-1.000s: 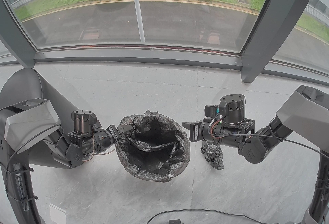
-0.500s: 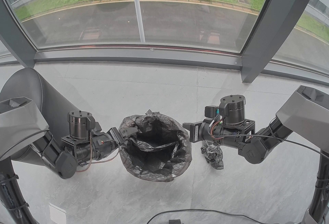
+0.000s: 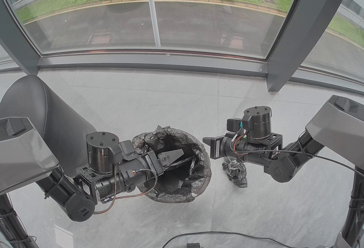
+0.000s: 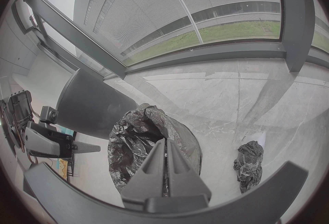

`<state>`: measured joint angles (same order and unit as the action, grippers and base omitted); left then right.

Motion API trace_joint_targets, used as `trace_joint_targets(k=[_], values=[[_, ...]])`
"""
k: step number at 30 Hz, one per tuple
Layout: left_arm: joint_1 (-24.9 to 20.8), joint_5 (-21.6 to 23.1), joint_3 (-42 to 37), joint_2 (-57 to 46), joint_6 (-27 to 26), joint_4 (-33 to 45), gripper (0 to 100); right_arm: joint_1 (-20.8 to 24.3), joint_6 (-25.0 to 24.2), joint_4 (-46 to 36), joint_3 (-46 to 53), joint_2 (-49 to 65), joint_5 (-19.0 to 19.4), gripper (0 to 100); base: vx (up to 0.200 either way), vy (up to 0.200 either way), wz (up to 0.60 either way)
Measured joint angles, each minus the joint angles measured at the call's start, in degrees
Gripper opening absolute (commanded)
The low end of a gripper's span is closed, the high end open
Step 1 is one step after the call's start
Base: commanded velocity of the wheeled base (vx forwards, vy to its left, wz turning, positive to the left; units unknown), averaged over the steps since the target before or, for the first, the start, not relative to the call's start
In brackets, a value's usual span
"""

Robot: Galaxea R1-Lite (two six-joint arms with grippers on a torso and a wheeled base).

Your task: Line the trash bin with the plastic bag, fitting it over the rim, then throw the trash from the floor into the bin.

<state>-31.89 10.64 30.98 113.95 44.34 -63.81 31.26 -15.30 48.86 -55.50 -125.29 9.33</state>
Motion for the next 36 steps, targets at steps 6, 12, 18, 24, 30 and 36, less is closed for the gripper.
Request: trace_joint_targets(k=[6,12,18,24,30,36], values=[[-0.13,-0.3,0.72,2.26,-0.72,-0.18,100,0.0,0.02,2.02,0.3,-0.12,-0.05,0,0.0,0.0,0.0],[0.83,-4.08,5.81,8.83,-4.29,-0.22,100,0.0,-0.05,3.28,0.9,-0.37,-0.07,0,0.0,0.0,0.0],[1.18,-8.11,12.81,16.29,-9.42,-0.18,100,-0.04,-0.54,3.69,1.23,-0.61,-0.05,0,0.0,0.0,0.0],[1.74,-9.94,18.52,22.05,-11.34,0.28,100,-0.04,-0.66,3.77,1.37,-0.78,-0.05,0,0.0,0.0,0.0],[3.12,-10.78,21.61,26.4,-12.73,0.44,100,-0.09,-0.76,5.33,1.45,-1.11,-0.05,0,0.0,0.0,0.0],[3.15,-10.75,22.36,28.76,-12.7,0.48,100,-0.11,-0.77,6.35,1.67,-1.68,-0.11,0,0.0,0.0,0.0]])
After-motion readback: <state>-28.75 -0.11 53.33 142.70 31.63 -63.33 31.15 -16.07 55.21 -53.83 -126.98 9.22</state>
